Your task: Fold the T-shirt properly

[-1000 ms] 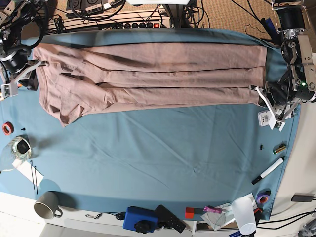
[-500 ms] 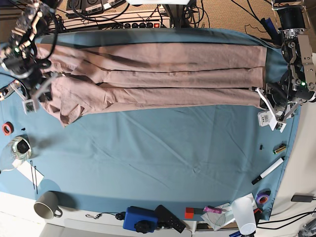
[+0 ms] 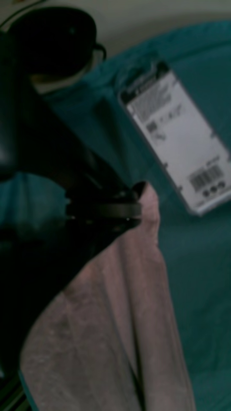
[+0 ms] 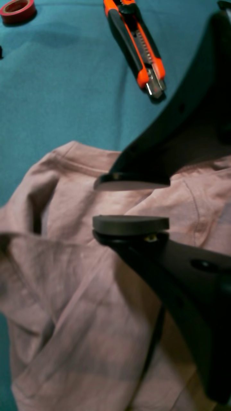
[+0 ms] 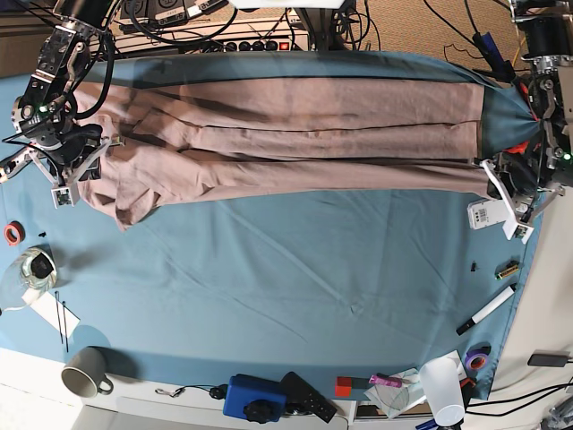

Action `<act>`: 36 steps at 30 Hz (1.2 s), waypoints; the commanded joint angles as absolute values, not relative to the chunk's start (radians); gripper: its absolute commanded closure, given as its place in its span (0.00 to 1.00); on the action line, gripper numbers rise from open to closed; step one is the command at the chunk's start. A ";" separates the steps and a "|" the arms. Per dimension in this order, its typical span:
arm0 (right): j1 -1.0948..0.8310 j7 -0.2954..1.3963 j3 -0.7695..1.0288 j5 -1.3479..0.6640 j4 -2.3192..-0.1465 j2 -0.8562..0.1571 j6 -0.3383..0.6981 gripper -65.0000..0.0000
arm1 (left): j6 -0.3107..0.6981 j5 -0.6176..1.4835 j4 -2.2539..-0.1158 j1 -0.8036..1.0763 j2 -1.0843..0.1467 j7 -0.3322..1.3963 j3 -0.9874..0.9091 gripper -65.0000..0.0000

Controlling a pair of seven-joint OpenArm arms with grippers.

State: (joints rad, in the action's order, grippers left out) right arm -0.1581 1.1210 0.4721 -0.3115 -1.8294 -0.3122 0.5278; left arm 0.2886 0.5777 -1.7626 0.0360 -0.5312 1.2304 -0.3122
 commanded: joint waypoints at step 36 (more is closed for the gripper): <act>-0.146 1.101 0.370 -0.331 -1.843 -0.330 0.557 0.71 | 0.323 0.601 -1.798 0.139 -0.546 1.211 -0.318 1.00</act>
